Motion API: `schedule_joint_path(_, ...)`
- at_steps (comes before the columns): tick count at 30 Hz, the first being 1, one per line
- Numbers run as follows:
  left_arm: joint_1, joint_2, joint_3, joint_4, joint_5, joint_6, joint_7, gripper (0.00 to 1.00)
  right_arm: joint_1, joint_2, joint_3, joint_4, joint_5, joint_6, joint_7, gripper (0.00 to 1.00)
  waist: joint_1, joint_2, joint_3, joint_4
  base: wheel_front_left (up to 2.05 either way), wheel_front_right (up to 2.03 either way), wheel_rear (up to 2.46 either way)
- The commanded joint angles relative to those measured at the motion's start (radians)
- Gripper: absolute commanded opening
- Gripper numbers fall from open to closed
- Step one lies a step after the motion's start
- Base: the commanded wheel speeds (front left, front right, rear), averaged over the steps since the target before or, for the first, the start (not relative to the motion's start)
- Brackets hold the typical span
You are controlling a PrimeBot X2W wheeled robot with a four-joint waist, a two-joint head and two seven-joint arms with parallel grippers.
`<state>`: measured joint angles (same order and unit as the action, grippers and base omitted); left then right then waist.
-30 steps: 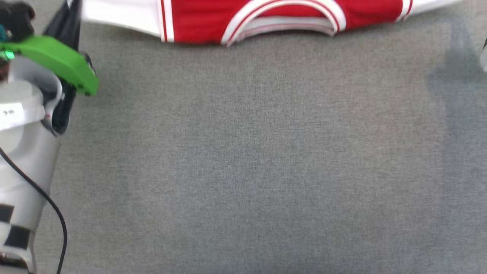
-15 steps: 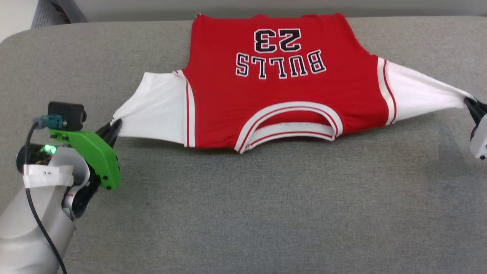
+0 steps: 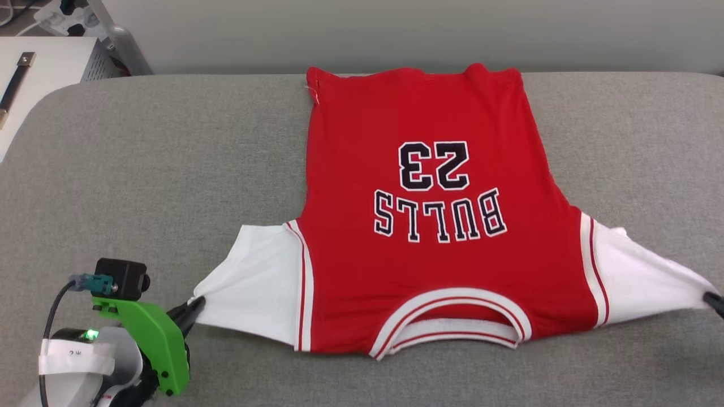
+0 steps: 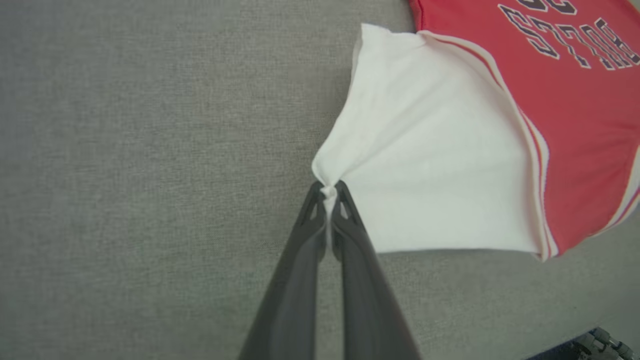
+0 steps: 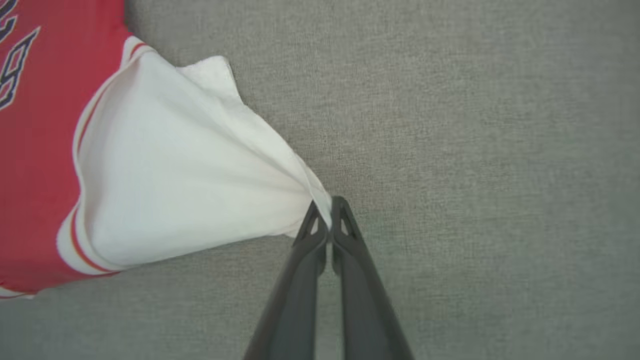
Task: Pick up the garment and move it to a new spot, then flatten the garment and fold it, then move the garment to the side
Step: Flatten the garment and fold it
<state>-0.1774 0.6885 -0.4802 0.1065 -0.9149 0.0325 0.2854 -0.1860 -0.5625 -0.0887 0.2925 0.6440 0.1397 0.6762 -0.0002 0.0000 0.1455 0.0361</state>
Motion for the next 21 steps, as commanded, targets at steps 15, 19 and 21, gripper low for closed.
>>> schedule_joint_path(15, 0.107, 0.044, -0.015, -0.215, -0.108, 0.044, 0.148, 0.0, 0.199, 0.146, -0.219, -0.38, -0.133, -0.009, 0.304, 0.98, 0.0002, 0.0, 0.045, 0.023, 0.0, 0.0, 0.0)
schedule_joint_path(19, 0.082, 0.044, -0.02, -0.286, -0.11, 0.063, 0.181, 0.0, 0.176, 0.156, -0.215, -0.425, -0.121, -0.009, 0.358, 1.0, 0.0002, 0.0, 0.095, 0.039, 0.0, 0.0, 0.0)
schedule_joint_path(21, 0.07, 0.051, -0.03, -0.328, -0.092, 0.076, 0.201, 0.0, 0.153, 0.157, -0.216, -0.451, -0.104, -0.009, 0.385, 1.0, 0.0002, 0.0, 0.126, 0.05, 0.0, 0.0, 0.0)
